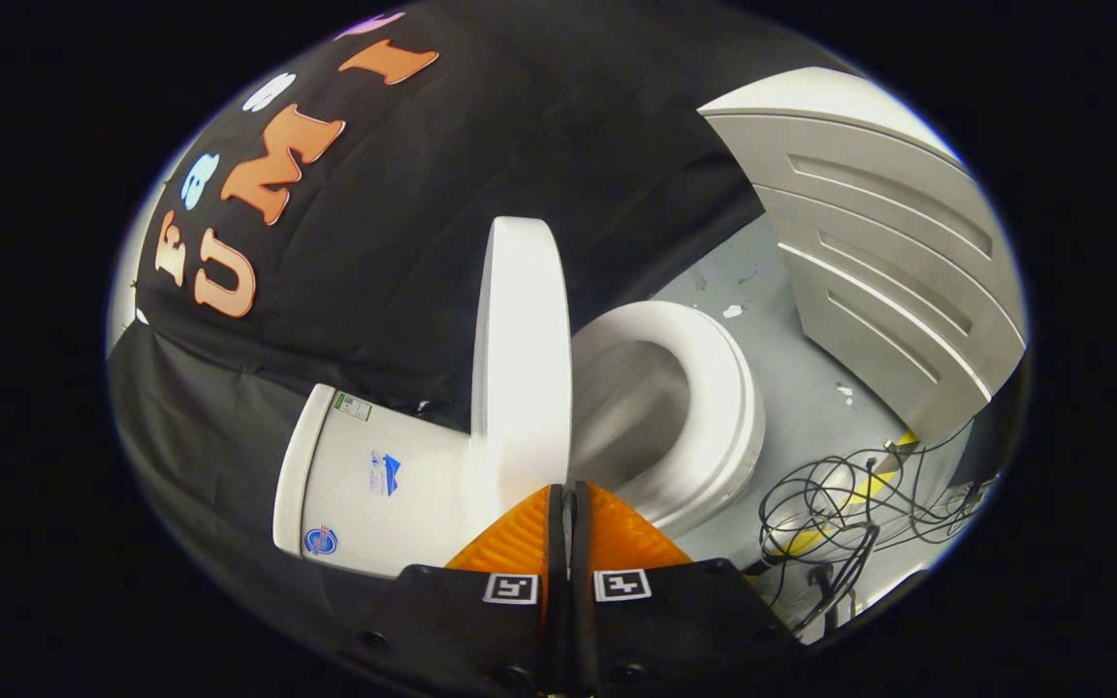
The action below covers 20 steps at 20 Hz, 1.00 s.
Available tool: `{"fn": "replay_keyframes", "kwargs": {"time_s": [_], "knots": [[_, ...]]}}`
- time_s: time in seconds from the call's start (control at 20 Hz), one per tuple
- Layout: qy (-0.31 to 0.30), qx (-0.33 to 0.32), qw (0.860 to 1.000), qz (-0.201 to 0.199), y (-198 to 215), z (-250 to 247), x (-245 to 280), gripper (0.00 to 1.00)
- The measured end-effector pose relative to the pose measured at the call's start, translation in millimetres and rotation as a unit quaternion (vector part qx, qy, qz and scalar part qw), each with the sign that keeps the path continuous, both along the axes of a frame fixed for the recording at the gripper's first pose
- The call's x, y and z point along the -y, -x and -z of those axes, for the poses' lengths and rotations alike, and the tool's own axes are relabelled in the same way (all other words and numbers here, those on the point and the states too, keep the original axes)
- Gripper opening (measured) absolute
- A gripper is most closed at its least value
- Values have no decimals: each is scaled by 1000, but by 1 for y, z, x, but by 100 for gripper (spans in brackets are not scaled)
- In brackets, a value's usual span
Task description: Open the toilet lid.
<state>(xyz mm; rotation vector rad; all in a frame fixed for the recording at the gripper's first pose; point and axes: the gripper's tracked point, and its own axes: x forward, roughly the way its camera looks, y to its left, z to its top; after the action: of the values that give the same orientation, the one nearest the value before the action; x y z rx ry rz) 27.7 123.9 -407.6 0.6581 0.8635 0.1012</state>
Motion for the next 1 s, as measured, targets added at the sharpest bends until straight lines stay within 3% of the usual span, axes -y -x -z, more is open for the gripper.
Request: {"fn": "replay_keyframes", "kwargs": {"time_s": [1.0], "knots": [[137, 75, 986, -50, 7, -78, -82, 8]]}}
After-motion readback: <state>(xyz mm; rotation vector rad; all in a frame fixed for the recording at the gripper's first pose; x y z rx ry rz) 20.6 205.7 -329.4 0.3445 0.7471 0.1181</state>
